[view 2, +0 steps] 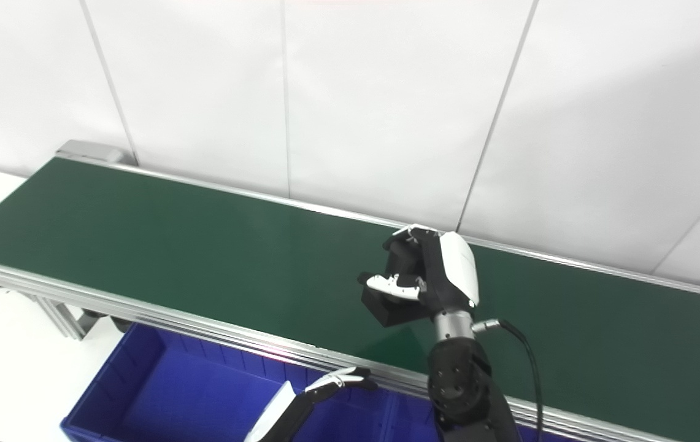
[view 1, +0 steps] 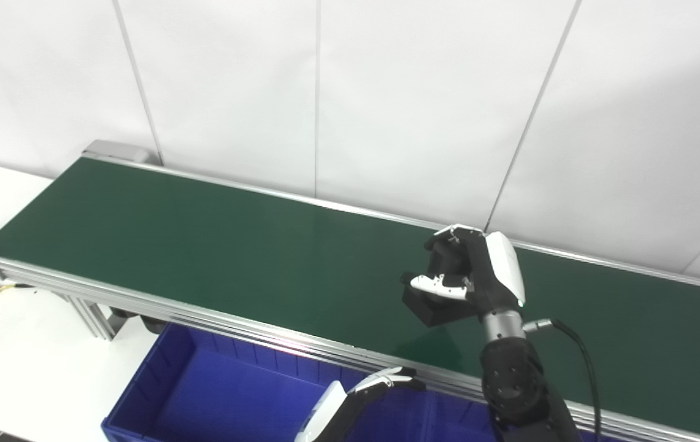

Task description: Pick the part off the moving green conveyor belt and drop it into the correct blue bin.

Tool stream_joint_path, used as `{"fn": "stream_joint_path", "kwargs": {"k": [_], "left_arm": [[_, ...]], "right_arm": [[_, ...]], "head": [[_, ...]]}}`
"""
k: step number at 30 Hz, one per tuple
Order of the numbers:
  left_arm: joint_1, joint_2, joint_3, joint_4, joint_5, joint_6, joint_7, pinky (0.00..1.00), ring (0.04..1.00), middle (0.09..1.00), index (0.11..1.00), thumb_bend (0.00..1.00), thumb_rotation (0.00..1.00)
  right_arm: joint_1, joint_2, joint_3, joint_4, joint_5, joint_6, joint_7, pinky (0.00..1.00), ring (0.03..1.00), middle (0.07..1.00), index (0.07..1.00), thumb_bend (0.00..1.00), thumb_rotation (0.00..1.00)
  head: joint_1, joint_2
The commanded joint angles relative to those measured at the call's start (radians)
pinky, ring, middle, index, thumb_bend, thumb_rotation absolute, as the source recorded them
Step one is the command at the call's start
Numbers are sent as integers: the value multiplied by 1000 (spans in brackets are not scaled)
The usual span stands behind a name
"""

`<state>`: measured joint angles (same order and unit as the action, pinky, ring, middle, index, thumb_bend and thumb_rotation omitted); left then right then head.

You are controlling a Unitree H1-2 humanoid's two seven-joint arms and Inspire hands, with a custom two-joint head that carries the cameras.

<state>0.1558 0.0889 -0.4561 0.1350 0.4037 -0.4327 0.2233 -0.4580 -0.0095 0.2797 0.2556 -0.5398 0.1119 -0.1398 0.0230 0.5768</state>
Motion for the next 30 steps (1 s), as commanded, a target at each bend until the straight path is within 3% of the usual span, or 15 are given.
{"fn": "stream_joint_path", "kwargs": {"k": [1,4,6,8,9,13,16,19,26,30], "left_arm": [[-21,8,-1,-24,-8,-37,19,886,904,882,776,816,362],[-24,20,-2,-29,-22,-37,20,887,904,884,779,807,342],[-23,26,1,-34,-28,-37,18,889,904,885,780,804,334],[-23,34,4,-40,-32,-37,16,889,901,882,779,808,339],[-23,37,5,-42,-34,-37,15,890,899,879,779,804,334],[-18,46,19,-56,-55,-37,-6,892,899,880,781,806,333],[-15,58,30,-69,-64,-36,-22,893,899,884,785,798,324],[-11,60,51,-81,-69,-35,-47,890,898,889,786,800,326],[-14,56,93,-101,-82,-34,-94,880,894,886,787,808,339],[-14,57,113,-114,-94,-30,-121,877,893,883,787,810,349]], "right_arm": [[-13,-1,-13,-73,-5,20,2,190,269,401,521,512,0],[16,-4,-29,-128,12,49,27,162,220,464,485,520,0],[31,-7,-35,-153,14,56,36,146,198,469,480,521,0],[47,-12,-40,-181,10,61,44,167,224,401,499,512,0],[54,-14,-41,-194,9,64,47,169,225,448,487,519,0],[83,-21,-42,-247,-5,74,51,111,165,468,480,523,0],[114,-18,-49,-300,7,86,67,135,191,470,480,523,0],[140,-14,-57,-343,18,104,87,165,221,391,499,513,0],[192,-27,-56,-434,-1,141,125,155,209,378,496,512,0],[230,-34,-57,-485,-10,154,141,131,184,460,479,522,0]], "head": [[-16,7],[-55,21],[-75,29],[-96,37],[-96,37],[-132,50],[-162,70],[-184,98],[-228,145],[-253,168]]}}
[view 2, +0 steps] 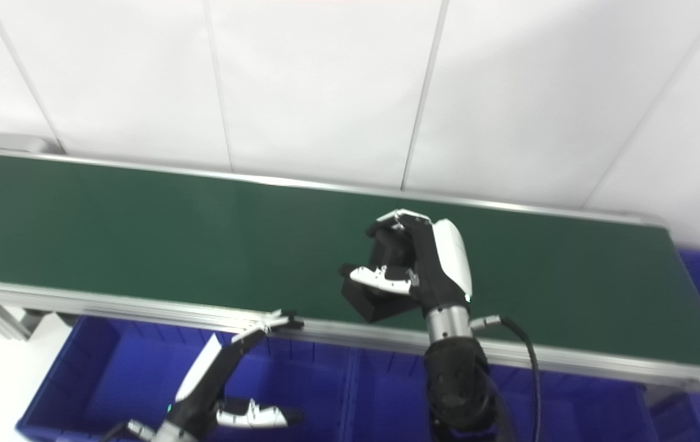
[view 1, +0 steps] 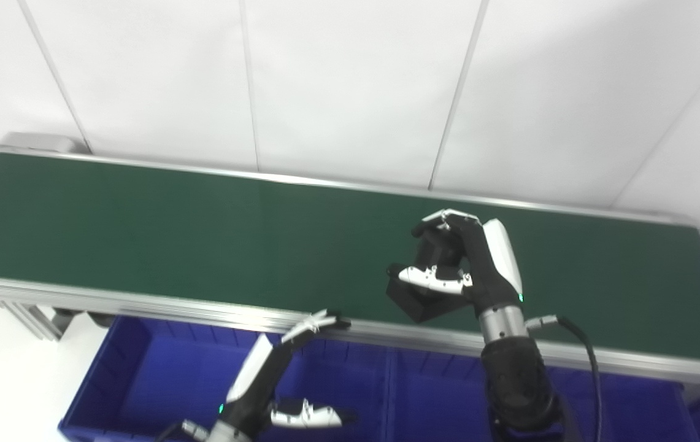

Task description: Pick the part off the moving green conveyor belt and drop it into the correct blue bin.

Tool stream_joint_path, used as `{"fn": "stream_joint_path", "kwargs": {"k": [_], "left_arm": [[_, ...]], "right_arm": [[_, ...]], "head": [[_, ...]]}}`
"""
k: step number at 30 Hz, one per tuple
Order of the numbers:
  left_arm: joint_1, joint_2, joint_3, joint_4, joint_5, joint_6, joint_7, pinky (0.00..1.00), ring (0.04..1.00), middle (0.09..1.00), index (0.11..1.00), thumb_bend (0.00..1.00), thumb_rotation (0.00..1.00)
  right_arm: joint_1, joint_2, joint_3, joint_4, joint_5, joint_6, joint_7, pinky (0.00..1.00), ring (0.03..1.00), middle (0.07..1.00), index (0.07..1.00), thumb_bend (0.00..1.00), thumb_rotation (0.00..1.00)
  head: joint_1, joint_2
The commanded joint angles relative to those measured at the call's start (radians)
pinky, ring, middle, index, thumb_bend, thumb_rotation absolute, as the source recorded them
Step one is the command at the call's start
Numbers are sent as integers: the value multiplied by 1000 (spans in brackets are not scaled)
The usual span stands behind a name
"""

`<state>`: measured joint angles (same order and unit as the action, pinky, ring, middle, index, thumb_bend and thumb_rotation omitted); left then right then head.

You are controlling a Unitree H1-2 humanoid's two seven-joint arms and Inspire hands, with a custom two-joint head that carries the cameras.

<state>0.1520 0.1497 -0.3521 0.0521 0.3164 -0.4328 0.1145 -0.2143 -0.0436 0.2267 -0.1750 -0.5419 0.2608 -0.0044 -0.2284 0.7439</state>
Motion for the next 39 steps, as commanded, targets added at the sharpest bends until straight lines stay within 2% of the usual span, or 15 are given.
{"fn": "stream_joint_path", "kwargs": {"k": [1,9,12,13,15,17,20,26,28,30,35,39], "left_arm": [[-10,-3,13,-34,-15,-28,-21,877,893,883,787,810,350],[-6,-5,55,-65,-42,6,-79,871,886,881,788,826,379],[-5,-6,67,-73,-57,16,-99,871,883,878,788,836,388],[-4,-5,70,-81,-65,24,-108,875,883,877,787,840,383],[0,-3,76,-93,-76,35,-123,876,882,875,787,842,378],[2,-2,82,-103,-82,45,-136,873,879,872,787,843,370],[6,2,88,-120,-94,65,-160,878,883,874,788,842,361],[2,14,96,-131,-115,84,-206,873,876,861,791,832,347],[-1,15,100,-130,-122,86,-220,875,874,853,791,828,330],[-3,15,103,-128,-128,88,-231,869,871,850,789,834,325],[-5,11,112,-129,-134,93,-249,864,866,850,786,843,308],[-6,11,117,-126,-133,90,-256,872,872,854,786,843,306]], "right_arm": [[-5,-1,-4,-69,-10,15,10,129,181,465,478,523,0],[57,-13,-1,-160,-46,62,50,102,153,470,476,524,0],[77,-17,-5,-173,-43,52,56,114,168,470,476,524,0],[87,-19,-5,-179,-48,56,59,117,173,425,481,519,0],[106,-21,-5,-187,-56,62,65,126,185,400,487,516,0],[124,-23,-6,-191,-58,61,67,164,229,403,504,516,0],[147,-23,-10,-195,-51,62,69,173,235,391,511,513,0],[190,-39,-17,-180,-43,32,60,118,173,379,486,514,0],[198,-47,-15,-176,-51,35,60,106,158,445,477,522,0],[209,-58,-12,-172,-60,39,63,101,154,462,476,524,0],[224,-84,-15,-145,-51,29,65,111,168,469,476,525,0],[226,-99,-21,-113,-41,61,83,138,197,471,479,524,0]], "head": [[-15,10],[-61,44],[-71,51],[-80,57],[-83,60],[-93,66],[-110,73],[-123,80],[-124,80],[-125,81],[-126,80],[-131,79]]}}
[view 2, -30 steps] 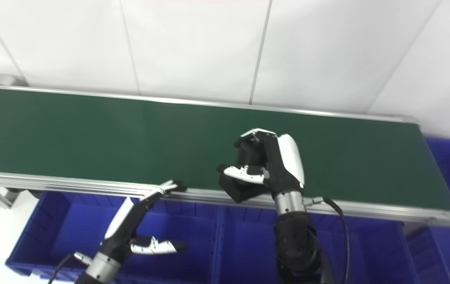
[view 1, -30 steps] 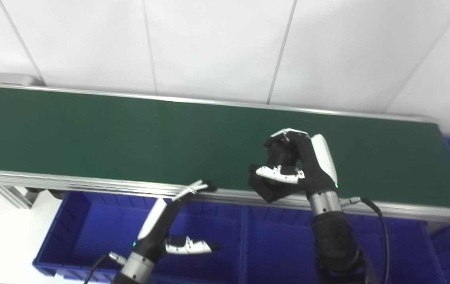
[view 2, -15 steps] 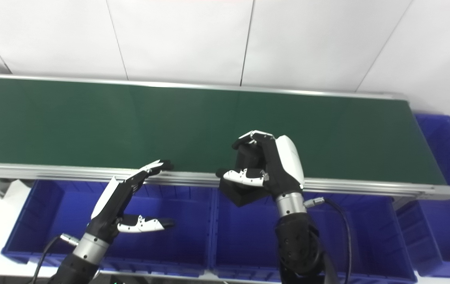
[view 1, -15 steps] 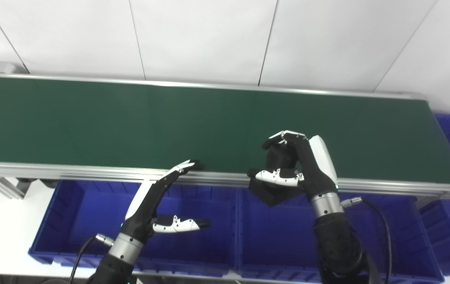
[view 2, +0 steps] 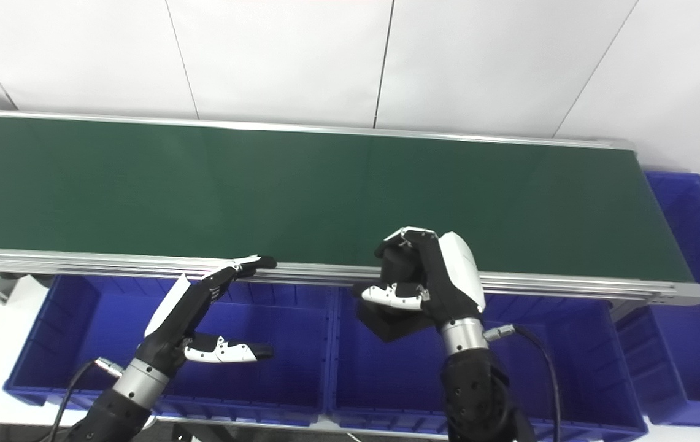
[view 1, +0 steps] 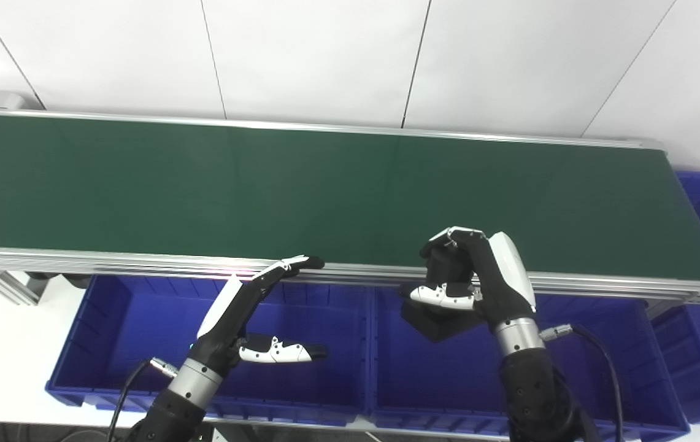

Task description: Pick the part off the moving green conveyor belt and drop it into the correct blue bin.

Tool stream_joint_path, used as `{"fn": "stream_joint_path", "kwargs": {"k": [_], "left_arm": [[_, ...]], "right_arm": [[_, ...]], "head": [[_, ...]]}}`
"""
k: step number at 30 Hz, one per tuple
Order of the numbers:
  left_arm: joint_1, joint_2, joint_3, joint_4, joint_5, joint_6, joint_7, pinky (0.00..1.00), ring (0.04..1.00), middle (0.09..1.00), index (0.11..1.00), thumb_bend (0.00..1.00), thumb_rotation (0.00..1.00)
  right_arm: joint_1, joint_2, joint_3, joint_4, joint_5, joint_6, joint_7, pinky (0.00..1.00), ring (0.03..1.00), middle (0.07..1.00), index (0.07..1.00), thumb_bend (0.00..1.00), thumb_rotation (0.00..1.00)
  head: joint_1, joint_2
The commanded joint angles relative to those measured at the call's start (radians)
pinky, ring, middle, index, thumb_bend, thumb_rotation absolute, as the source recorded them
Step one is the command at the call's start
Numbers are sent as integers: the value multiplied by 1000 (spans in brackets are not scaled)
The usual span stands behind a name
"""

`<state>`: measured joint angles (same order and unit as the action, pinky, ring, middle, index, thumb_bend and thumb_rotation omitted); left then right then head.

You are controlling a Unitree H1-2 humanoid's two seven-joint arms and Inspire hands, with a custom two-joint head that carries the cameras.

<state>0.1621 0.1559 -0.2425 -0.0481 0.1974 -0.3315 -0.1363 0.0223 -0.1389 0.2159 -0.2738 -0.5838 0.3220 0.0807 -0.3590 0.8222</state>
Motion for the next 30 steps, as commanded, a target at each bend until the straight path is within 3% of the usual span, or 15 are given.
{"fn": "stream_joint_path", "kwargs": {"k": [1,4,5,7,10,19,26,30], "left_arm": [[-16,5,8,-26,-14,-11,-6,875,874,856,787,844,306],[-16,7,11,-28,-16,-9,-10,882,878,858,789,843,308],[-15,8,12,-27,-17,-10,-11,887,880,860,791,842,307],[-15,8,14,-27,-21,-10,-15,888,880,861,792,841,306],[-14,8,18,-29,-17,-10,-16,885,879,861,794,840,312],[-13,11,29,-34,-19,-8,-27,890,884,864,795,842,323],[-9,8,37,-39,-28,-2,-36,885,882,863,791,842,316],[-6,8,41,-47,-26,1,-38,883,881,863,791,844,322]], "right_arm": [[-11,-8,-10,-8,1,9,5,136,195,471,480,525,0],[-14,-19,-11,14,6,16,20,140,202,471,481,524,0],[-16,-24,-10,24,4,15,23,189,271,429,494,520,0],[-20,-35,-4,41,-3,12,28,272,372,477,477,520,0],[-36,-52,15,78,-25,28,48,332,444,523,452,518,0],[-86,-98,78,144,-61,83,145,201,288,399,496,515,0],[-116,-122,133,205,-102,99,180,332,412,468,492,523,0],[-115,-117,135,228,-102,72,159,336,422,451,502,525,0]], "head": [[-1,1],[-5,2],[-5,2],[-7,4],[-10,4],[-25,12],[-26,15],[-27,20]]}}
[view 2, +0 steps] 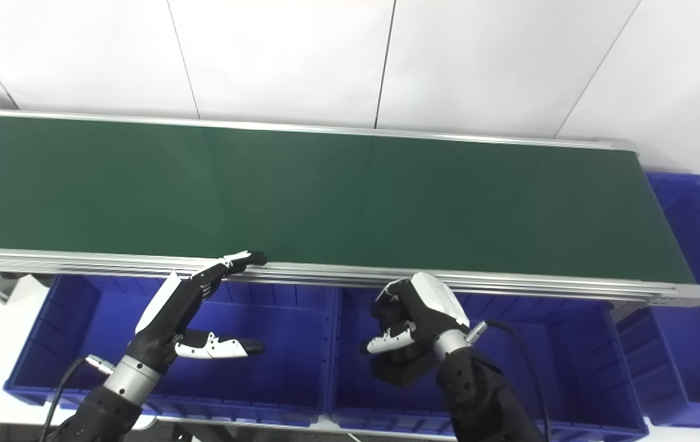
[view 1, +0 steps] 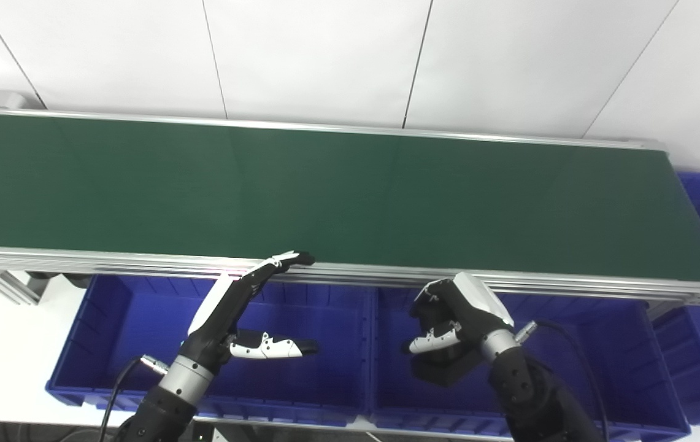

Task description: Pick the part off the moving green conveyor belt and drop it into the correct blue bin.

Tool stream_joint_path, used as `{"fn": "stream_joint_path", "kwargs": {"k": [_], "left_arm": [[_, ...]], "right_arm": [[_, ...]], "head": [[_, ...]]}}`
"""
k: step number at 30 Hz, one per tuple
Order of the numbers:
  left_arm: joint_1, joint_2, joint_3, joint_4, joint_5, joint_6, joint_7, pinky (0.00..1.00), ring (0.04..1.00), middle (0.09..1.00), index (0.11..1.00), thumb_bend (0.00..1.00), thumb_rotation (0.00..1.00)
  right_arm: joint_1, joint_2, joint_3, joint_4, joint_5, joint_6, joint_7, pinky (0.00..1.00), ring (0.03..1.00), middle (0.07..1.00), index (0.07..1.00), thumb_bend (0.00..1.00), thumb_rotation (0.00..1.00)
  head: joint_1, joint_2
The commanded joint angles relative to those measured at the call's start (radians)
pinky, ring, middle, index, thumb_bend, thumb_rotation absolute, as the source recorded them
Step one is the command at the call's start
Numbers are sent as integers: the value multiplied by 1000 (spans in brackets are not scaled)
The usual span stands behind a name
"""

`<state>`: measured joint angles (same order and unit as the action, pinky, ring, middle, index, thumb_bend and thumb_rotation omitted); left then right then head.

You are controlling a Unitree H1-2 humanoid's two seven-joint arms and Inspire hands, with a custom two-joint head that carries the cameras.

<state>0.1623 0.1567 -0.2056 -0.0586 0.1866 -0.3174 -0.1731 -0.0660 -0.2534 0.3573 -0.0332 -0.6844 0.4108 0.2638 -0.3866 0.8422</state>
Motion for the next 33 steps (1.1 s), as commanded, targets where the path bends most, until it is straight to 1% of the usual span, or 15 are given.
{"fn": "stream_joint_path", "kwargs": {"k": [1,3,5,7,8,9,10,11,12,13,15,19,24,26,33], "left_arm": [[-6,8,4,-38,-13,-12,-1,880,879,862,791,843,323],[-7,8,5,-41,-13,-10,-2,878,879,862,792,843,326],[-8,8,7,-42,-14,-7,-2,877,878,862,792,845,328],[-9,9,8,-42,-13,-6,-2,870,876,863,791,849,335],[-10,9,8,-42,-11,-6,-1,866,874,861,789,851,339],[-10,10,9,-43,-13,-5,-3,864,873,861,789,852,337],[-11,10,10,-43,-14,-5,-3,863,873,861,788,853,337],[-12,11,10,-43,-14,-4,-3,861,872,860,787,854,337],[-12,11,11,-43,-15,-3,-4,860,871,860,787,855,339],[-12,11,12,-43,-15,-3,-4,859,871,860,787,856,339],[-13,11,12,-43,-15,-4,-4,855,868,861,787,856,339],[-15,13,13,-39,-14,-9,-4,855,868,859,786,854,339],[-14,14,14,-44,-20,-1,-8,857,869,859,787,858,344],[-14,15,15,-47,-20,2,-9,859,869,860,788,858,345],[-17,19,18,-46,-27,-3,-14,848,862,858,787,857,338]], "right_arm": [[-25,-2,-8,-12,2,-21,-26,344,436,455,501,525,0],[-23,-4,-7,-15,6,-28,-24,344,439,450,505,524,0],[-25,-10,0,-23,1,-24,-12,350,401,476,526,516,0],[-29,-19,10,-34,-4,-11,11,334,412,509,499,517,0],[-31,-23,14,-39,-5,-5,22,353,397,483,540,513,0],[-34,-28,22,-49,-12,12,44,435,497,569,529,515,47],[-37,-31,25,-58,-16,29,64,501,577,636,561,568,61],[-38,-31,26,-68,-21,43,80,574,660,706,637,670,54],[-38,-31,26,-79,-29,53,96,626,717,753,681,732,61],[-36,-30,21,-87,-36,57,110,669,765,795,716,783,89],[-32,-22,5,-104,-53,59,140,685,796,825,745,823,129],[-22,-8,-24,-135,-82,59,193,693,820,844,777,858,195],[-10,8,-62,-188,-113,59,280,728,860,871,809,883,231],[-6,17,-78,-205,-123,59,309,729,862,875,820,887,234],[18,26,-106,-267,-121,59,346,732,856,870,834,899,239]], "head": [[-2,2],[-5,5],[-8,6],[-9,7],[-9,7],[-11,7],[-14,8],[-14,8],[-15,9],[-15,9],[-15,11],[-16,11],[-18,17],[-20,18],[-33,22]]}}
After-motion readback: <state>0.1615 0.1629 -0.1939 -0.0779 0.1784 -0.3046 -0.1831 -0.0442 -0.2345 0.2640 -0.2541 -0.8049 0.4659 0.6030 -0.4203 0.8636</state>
